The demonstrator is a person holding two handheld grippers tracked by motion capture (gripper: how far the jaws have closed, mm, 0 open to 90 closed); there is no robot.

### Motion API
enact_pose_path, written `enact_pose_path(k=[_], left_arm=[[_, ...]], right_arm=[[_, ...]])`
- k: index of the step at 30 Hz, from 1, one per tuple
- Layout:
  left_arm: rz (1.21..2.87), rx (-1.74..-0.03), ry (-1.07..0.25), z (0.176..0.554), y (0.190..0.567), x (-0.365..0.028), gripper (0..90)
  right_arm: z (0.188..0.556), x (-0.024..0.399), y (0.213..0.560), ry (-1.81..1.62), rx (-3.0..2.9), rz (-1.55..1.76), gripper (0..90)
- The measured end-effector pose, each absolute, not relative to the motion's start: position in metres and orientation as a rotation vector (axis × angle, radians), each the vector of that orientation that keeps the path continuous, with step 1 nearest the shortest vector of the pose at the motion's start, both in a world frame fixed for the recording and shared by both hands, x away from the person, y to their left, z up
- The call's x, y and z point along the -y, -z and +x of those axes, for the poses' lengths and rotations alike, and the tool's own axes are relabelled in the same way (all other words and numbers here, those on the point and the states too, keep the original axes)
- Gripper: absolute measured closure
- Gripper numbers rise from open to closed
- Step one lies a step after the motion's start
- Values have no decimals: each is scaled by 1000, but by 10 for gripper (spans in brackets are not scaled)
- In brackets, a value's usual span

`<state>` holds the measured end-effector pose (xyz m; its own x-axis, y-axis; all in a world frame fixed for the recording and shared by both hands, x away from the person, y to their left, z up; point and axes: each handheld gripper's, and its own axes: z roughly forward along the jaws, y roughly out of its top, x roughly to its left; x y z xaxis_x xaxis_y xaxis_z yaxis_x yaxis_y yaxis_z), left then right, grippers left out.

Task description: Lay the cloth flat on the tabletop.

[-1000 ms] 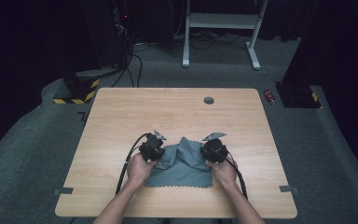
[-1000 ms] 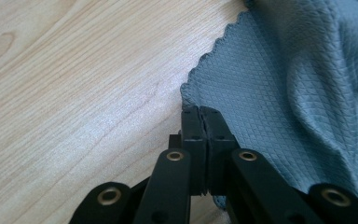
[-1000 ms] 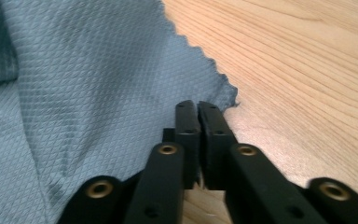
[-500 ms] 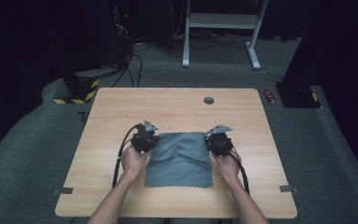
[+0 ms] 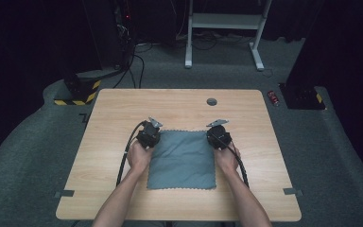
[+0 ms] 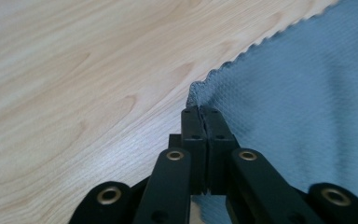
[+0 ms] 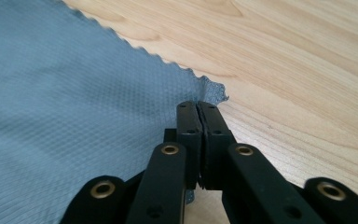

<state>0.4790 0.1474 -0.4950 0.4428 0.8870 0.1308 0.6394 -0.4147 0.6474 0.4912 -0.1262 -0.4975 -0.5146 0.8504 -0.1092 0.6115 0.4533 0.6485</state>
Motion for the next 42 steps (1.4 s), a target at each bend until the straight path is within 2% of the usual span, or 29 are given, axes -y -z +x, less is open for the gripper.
enact_pose_path(k=[2, 5, 12, 16, 23, 27, 31, 33, 38, 42], left_arm=[[2170, -1287, -632, 478, 496, -151, 738], [2138, -1301, -632, 468, 493, -158, 639], [2149, -1174, -506, 422, 498, -159, 559], [2169, -1132, -448, 400, 507, -157, 548], [2160, -1139, -465, 395, 514, -160, 544], [2147, -1137, -464, 396, 516, -166, 486], [2143, -1180, -471, 400, 515, -167, 457], [2146, -1165, -463, 396, 514, -166, 440], [2139, -1097, -454, 377, 509, -162, 413], [2130, -1089, -436, 367, 510, -163, 411]], right_arm=[[494, 127, 499, -765, -2273, 1254, 808], [489, 132, 493, -828, -2251, 1267, 758], [453, 137, 487, -933, -2330, 1179, 760], [443, 140, 499, -920, -2373, 1180, 765], [441, 134, 509, -891, -2414, 1142, 809], [445, 140, 511, -858, -2401, 1139, 846], [451, 142, 510, -798, -2383, 1121, 844], [449, 144, 508, -829, -2384, 1154, 816], [415, 140, 500, -964, -2400, 1081, 774], [385, 135, 507, -965, -2457, 1005, 735]])
